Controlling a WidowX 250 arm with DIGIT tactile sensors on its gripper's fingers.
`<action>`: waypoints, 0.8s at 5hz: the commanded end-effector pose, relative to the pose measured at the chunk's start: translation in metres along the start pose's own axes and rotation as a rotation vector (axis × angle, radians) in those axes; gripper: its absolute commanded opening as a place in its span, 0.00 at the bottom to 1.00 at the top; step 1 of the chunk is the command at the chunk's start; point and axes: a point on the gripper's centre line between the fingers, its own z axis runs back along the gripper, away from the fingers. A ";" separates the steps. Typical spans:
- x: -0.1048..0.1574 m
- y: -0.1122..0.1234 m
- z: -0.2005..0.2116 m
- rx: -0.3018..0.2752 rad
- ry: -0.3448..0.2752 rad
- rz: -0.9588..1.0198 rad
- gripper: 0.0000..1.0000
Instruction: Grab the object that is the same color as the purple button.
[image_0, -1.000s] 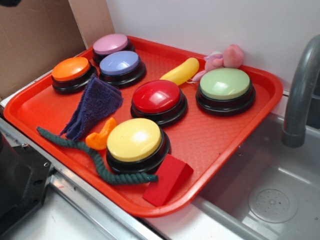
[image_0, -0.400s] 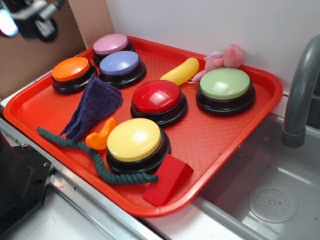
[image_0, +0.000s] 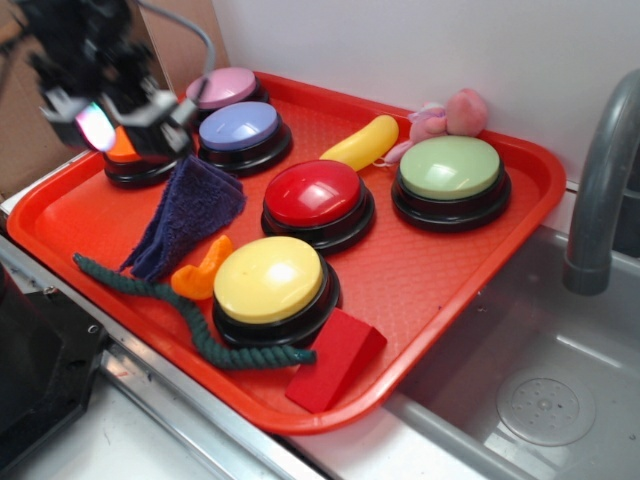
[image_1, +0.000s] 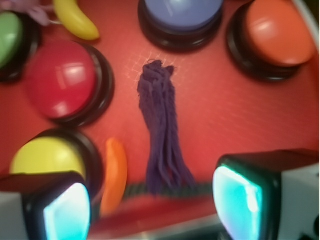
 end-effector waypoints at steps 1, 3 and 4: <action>0.024 0.001 -0.050 0.033 -0.036 -0.068 1.00; 0.022 0.005 -0.049 -0.004 -0.075 -0.034 0.00; 0.021 0.006 -0.047 -0.004 -0.078 -0.024 0.00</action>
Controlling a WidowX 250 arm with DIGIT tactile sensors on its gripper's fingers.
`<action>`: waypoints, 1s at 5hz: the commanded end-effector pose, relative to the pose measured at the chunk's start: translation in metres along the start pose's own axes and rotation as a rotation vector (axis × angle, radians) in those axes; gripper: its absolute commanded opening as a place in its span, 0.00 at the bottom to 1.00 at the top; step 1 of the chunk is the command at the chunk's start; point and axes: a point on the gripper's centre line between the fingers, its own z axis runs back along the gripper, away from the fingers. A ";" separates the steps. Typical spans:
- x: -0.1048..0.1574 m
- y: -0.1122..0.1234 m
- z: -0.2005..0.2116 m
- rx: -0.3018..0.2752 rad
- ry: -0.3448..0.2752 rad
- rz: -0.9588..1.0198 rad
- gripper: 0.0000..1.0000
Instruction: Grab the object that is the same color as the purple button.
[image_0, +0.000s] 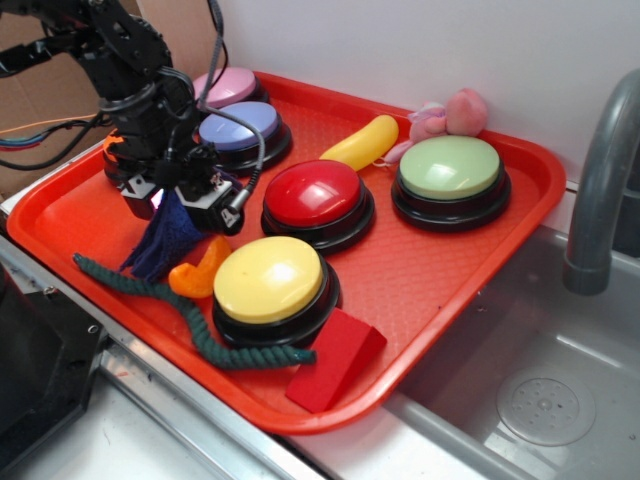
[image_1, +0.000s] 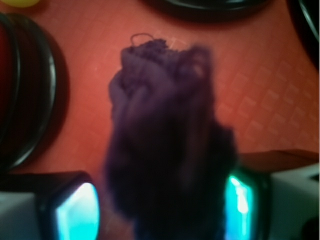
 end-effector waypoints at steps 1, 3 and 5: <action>0.006 0.001 0.009 -0.008 -0.020 -0.003 0.00; 0.014 -0.003 0.033 0.105 0.060 -0.003 0.00; 0.020 -0.036 0.120 0.155 0.039 -0.096 0.00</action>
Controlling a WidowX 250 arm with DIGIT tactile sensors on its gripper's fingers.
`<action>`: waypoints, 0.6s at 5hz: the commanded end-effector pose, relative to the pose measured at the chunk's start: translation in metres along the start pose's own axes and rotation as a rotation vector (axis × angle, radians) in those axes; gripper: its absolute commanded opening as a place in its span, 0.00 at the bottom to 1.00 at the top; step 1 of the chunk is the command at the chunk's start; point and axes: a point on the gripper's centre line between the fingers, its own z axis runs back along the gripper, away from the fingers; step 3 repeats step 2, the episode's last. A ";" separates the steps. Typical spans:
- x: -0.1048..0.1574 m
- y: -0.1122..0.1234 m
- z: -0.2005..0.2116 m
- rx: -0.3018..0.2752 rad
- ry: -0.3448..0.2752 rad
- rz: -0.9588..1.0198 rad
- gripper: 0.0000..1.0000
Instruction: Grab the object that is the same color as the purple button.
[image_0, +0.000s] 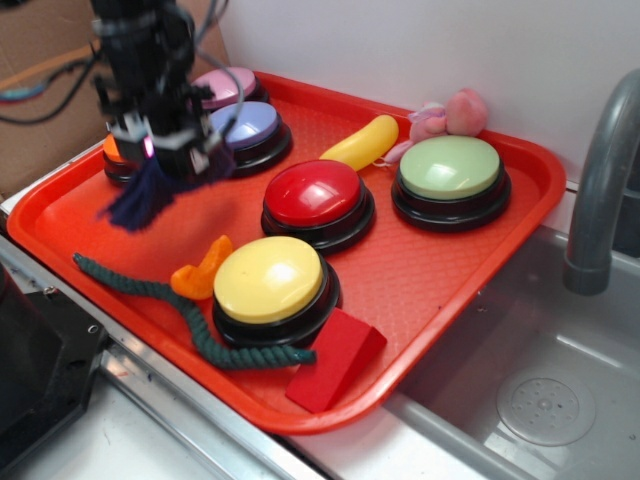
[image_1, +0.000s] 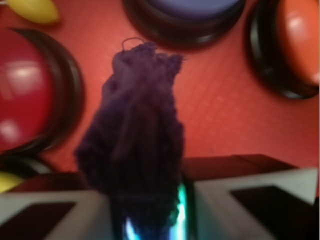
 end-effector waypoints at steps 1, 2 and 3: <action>-0.001 -0.018 0.078 0.067 -0.135 -0.090 0.00; -0.007 -0.022 0.088 0.063 -0.194 -0.106 0.00; -0.007 -0.022 0.088 0.063 -0.194 -0.106 0.00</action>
